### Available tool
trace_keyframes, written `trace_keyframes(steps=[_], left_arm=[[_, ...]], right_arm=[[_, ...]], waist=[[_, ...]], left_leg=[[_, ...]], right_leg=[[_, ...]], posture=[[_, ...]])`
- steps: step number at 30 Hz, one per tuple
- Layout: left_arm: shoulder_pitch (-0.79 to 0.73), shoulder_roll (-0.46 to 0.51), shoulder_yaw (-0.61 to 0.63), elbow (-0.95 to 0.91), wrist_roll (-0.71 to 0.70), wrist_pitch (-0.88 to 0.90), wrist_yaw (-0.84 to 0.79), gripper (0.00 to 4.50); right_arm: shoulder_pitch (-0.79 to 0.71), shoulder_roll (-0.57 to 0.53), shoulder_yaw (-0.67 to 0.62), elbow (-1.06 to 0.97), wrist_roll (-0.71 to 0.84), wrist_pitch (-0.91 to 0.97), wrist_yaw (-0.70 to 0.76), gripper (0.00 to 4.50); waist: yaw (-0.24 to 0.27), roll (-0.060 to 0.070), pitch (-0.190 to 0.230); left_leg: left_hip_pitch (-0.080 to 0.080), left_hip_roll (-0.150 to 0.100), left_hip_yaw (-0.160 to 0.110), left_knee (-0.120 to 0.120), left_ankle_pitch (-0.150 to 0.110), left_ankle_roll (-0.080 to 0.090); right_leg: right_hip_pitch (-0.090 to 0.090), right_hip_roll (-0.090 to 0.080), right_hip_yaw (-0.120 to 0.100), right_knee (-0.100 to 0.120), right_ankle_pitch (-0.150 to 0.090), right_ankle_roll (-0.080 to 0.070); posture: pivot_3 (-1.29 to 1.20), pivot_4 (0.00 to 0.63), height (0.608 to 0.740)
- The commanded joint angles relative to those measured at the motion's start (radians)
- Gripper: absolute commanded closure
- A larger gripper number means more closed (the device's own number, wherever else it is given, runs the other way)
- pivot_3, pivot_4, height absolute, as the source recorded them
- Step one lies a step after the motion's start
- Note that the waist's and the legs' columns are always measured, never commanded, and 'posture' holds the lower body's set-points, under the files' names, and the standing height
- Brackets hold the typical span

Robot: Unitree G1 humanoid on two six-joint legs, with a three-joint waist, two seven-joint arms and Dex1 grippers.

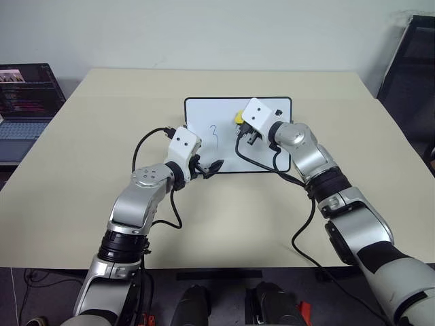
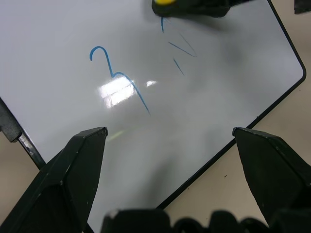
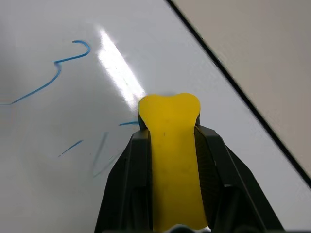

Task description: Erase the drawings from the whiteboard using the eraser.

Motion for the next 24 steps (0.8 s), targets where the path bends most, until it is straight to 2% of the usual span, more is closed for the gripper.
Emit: trace_keyframes(steps=[1,4,11,13,18,24], left_arm=[[-0.002,0.000,0.006,-0.049,-0.004,-0.002,0.005,0.00],[-0.001,-0.001,0.004,-0.053,-0.003,0.002,0.004,0.00],[-0.001,-0.003,0.001,-0.056,-0.004,0.008,0.004,0.00],[0.000,-0.004,-0.001,-0.055,-0.003,0.008,0.003,0.00],[0.001,-0.004,-0.002,-0.053,-0.002,0.005,0.001,0.00],[0.005,-0.003,-0.002,-0.050,-0.002,0.000,-0.002,0.00]], right_arm=[[0.054,-0.024,0.041,-0.070,-0.007,0.066,0.114,3.62],[0.074,-0.043,0.065,-0.119,-0.024,0.081,0.158,3.62],[-0.008,-0.015,-0.005,-0.028,-0.047,-0.038,-0.097,3.63],[-0.027,-0.012,-0.011,-0.002,-0.044,-0.053,-0.117,3.63],[0.007,-0.023,0.024,-0.008,-0.036,-0.004,-0.013,3.63],[0.086,-0.068,0.075,-0.118,-0.052,0.072,0.146,3.63]], waist=[[0.000,0.000,0.000],[-0.001,0.000,0.000],[-0.001,0.000,0.000],[0.000,0.000,0.000],[-0.001,0.000,0.000],[0.000,0.000,0.000]], left_leg=[[0.000,0.000,-0.001,0.000,0.000,0.000],[0.001,0.000,0.000,0.001,0.000,0.000],[0.002,0.000,0.000,0.002,0.000,0.000],[0.001,0.000,0.000,0.002,0.000,0.000],[0.001,0.000,0.000,0.000,0.000,0.000],[0.001,0.000,0.000,0.001,0.000,0.000]], right_leg=[[0.000,0.000,0.000,0.000,0.000,0.000],[0.000,0.000,0.000,0.002,0.000,0.000],[0.000,0.000,0.000,0.003,0.000,0.000],[0.000,0.000,0.000,0.003,0.000,0.000],[0.000,0.000,0.000,0.001,0.000,0.000],[0.001,0.000,0.000,0.001,0.000,0.000]], posture=[[0.00,0.150,0.740],[0.00,0.150,0.740],[0.00,0.150,0.740],[0.00,0.150,0.740],[0.00,0.150,0.740],[0.00,0.150,0.740]])
